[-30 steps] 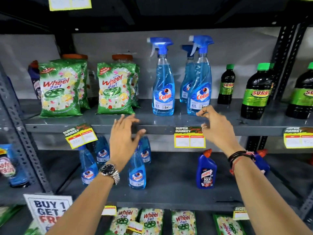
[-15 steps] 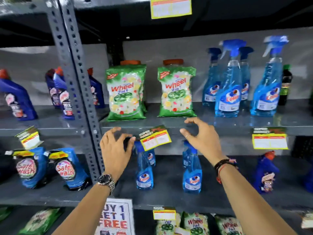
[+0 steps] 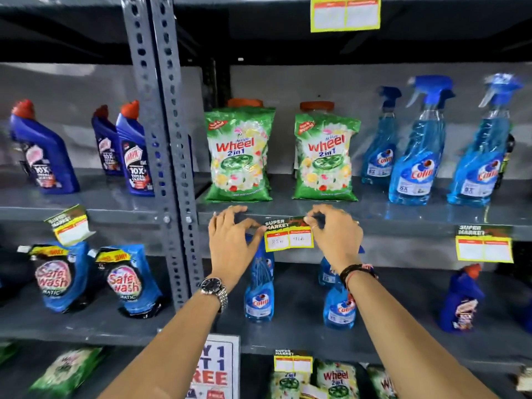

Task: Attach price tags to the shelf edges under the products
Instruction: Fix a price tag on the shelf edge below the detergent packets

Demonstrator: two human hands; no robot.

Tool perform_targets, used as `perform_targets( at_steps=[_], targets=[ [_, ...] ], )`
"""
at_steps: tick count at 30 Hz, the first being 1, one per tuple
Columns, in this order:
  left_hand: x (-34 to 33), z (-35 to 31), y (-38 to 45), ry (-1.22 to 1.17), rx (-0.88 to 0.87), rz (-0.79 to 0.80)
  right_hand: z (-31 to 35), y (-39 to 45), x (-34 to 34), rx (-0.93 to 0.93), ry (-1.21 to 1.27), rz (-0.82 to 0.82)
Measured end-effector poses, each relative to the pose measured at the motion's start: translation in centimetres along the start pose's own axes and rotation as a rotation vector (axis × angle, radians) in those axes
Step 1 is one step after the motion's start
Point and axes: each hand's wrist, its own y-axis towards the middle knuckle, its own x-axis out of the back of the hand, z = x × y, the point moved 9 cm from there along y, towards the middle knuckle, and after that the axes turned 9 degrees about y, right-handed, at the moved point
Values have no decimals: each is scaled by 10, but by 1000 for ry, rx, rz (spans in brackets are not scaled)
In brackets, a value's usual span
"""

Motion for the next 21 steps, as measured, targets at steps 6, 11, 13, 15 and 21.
perform_targets(
  at_steps=[6, 11, 13, 15, 21],
  targets=[
    [-5, 0, 10, -60, -15, 51, 1, 0, -2, 6, -45, 8],
    [-6, -5, 15, -68, 1, 79, 3, 5, -2, 0, -75, 35],
    [-4, -9, 16, -83, -10, 77, 3, 6, -3, 1, -77, 48],
    [-3, -11, 17, -114, -27, 75, 5, 7, -4, 9, -74, 69],
    [-4, -14, 15, -211, -88, 90, 10, 2, -12, 53, -123, 145]
  ],
)
